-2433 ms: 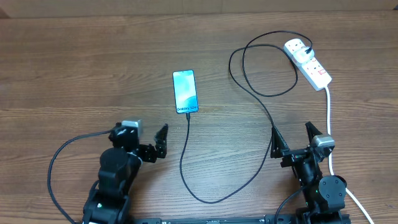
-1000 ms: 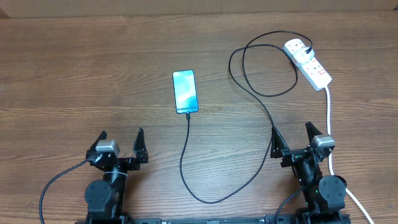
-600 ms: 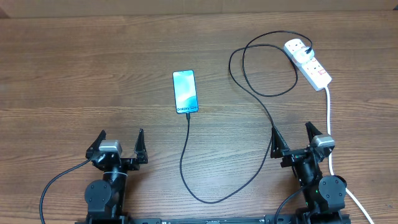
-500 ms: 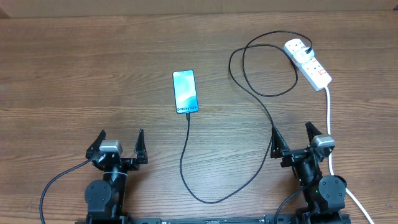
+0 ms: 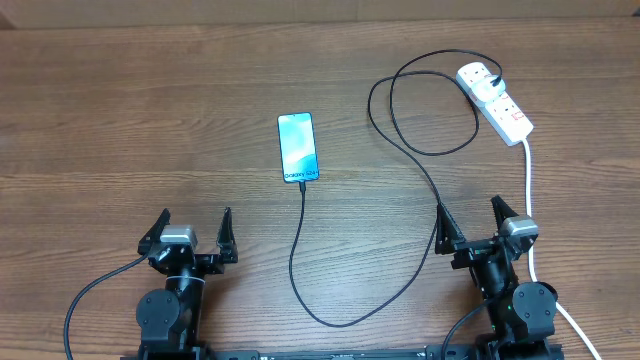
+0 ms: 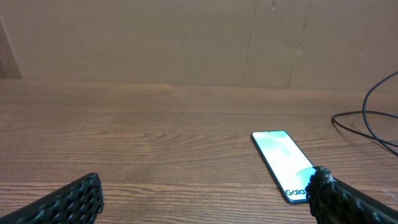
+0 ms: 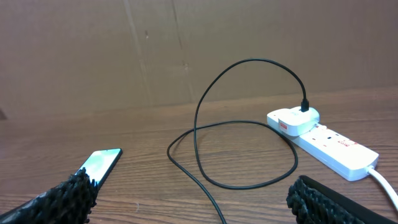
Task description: Plug charger to phone and switch on socket
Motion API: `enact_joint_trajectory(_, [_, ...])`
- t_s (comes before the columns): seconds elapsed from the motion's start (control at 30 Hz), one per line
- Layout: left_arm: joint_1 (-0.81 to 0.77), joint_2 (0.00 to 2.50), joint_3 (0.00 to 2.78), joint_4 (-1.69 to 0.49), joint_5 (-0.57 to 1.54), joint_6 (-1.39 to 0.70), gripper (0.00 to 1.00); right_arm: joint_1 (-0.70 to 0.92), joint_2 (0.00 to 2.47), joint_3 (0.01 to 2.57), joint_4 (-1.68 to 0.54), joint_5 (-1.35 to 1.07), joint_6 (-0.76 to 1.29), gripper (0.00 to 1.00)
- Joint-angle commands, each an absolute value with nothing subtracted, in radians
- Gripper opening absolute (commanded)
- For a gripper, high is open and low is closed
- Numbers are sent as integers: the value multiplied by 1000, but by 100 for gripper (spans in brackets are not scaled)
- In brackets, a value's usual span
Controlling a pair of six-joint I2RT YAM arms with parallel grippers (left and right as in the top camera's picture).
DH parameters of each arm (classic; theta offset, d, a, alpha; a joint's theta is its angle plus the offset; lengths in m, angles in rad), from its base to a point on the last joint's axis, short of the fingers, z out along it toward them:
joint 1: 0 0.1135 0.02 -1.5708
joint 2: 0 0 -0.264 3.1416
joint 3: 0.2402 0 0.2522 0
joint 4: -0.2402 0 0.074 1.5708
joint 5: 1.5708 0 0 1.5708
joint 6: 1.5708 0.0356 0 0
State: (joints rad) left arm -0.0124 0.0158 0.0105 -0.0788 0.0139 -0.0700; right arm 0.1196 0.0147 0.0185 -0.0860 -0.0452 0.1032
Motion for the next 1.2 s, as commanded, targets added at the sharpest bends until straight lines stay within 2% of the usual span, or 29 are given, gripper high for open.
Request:
enact_joint_trajectory(0.0, [-5,4,5,-78,11,-48,100,122,3,8,-80,-46,96,100])
enact_joint_trajectory(1.17, [-5,4,5,-78,11,-48,100,122,3,8,-83,-10,96,100])
